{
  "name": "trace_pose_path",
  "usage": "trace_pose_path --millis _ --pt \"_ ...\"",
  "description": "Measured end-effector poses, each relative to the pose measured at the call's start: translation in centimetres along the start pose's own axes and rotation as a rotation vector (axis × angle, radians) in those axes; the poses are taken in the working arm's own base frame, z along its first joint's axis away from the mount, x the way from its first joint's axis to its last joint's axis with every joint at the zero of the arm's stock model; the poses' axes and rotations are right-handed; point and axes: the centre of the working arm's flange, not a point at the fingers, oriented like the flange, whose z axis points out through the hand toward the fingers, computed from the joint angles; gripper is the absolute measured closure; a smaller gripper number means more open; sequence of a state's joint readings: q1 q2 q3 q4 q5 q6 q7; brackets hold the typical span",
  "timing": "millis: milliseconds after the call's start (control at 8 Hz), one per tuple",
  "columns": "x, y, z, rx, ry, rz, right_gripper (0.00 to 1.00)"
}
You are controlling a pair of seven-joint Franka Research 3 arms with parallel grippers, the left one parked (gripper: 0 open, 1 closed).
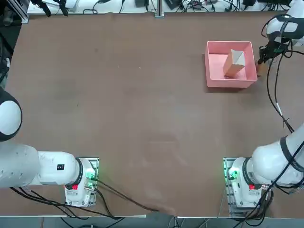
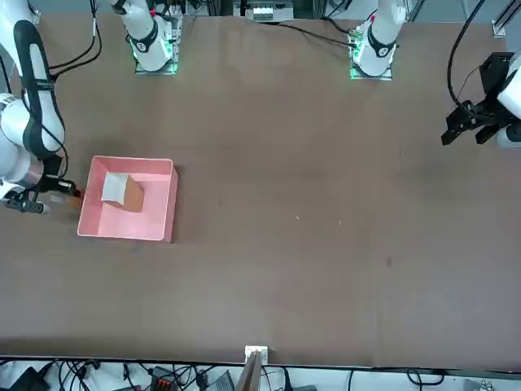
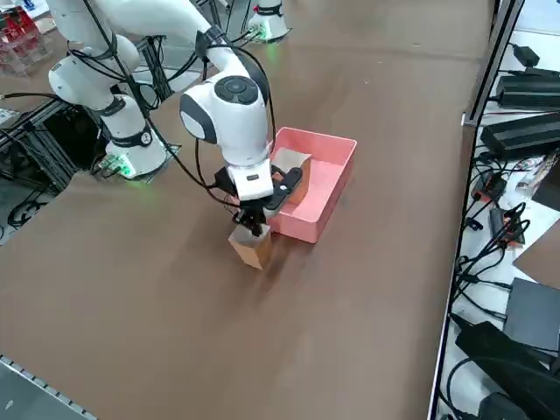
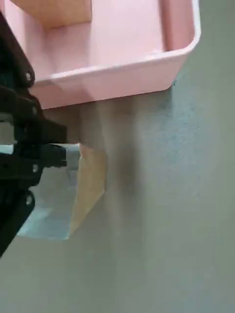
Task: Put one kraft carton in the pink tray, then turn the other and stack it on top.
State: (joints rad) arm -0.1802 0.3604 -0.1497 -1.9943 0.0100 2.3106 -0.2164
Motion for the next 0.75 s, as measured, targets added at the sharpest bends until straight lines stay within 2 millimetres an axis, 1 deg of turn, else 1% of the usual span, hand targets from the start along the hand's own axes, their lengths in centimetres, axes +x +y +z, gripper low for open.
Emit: trace_pose_path --millis 125,250,375,500,625,750 --pt "0.1 0.0 -0.4 -0.002 0.009 -0.035 0.98" --pt "0.3 0.1 -1.5 -0.005 0.027 -0.077 0.98" --pt "0.3 0.1 -3.0 -0.005 0.041 -0.11 0.98" --pt "0.1 0.1 -5.3 0.0 0.04 -0.146 0.98" --pt "-0.3 -0.2 -8.2 0.008 0.029 -0.2 0.98" --pt "-0.8 -0.4 -11.5 0.017 0.018 -0.27 0.98"
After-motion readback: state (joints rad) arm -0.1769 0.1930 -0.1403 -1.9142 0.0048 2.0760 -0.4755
